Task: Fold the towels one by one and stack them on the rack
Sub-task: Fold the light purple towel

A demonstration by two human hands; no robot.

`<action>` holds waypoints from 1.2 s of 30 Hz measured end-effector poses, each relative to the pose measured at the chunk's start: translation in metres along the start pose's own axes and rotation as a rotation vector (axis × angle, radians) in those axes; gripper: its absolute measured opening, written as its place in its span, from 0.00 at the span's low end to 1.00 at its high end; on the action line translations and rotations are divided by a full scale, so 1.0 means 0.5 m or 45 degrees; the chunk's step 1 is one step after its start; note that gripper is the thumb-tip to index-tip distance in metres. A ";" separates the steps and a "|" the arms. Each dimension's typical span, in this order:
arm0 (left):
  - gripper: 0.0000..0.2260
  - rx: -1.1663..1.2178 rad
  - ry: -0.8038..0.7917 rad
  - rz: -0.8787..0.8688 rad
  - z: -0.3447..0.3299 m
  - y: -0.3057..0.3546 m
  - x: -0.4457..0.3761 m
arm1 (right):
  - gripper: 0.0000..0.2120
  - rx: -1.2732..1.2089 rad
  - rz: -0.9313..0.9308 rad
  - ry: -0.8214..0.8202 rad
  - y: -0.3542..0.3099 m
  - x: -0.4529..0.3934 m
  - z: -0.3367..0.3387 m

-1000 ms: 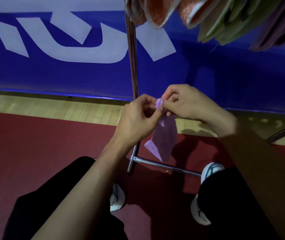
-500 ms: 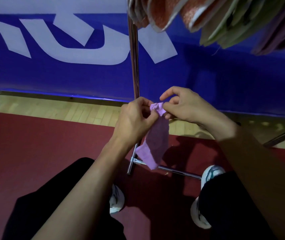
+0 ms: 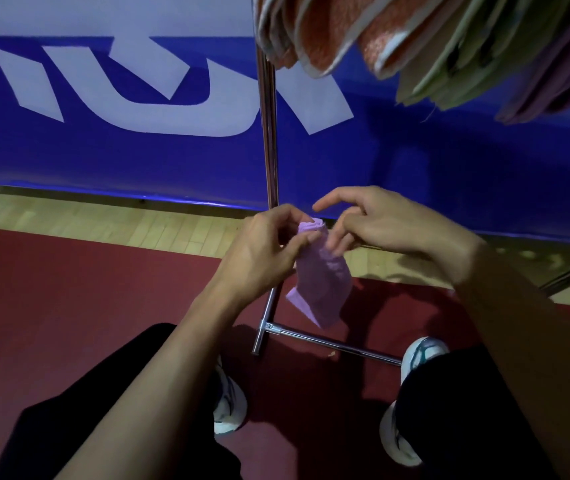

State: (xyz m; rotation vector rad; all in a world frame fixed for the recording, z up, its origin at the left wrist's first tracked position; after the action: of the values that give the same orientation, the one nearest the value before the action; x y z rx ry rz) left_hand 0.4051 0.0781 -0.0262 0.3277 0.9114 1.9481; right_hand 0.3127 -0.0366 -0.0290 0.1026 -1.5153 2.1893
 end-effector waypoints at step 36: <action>0.04 -0.157 0.395 0.026 0.200 -0.073 0.030 | 0.13 0.460 0.563 0.137 -0.030 0.063 -0.068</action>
State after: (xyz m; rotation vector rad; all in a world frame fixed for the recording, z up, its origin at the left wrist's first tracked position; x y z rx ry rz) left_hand 0.4757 0.1479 0.0148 -0.0394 0.9798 2.0987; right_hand 0.2980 0.0087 -0.0193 -0.2547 -1.1485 2.7502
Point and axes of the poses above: each hand's wrist, its own x-axis away from the middle knuckle, its own z-axis out of the back of the hand, y = z × x, the point moved 10 cm from there along -x, towards the middle knuckle, and after that the axes turned 9 degrees about -x, right-handed, at the moved point
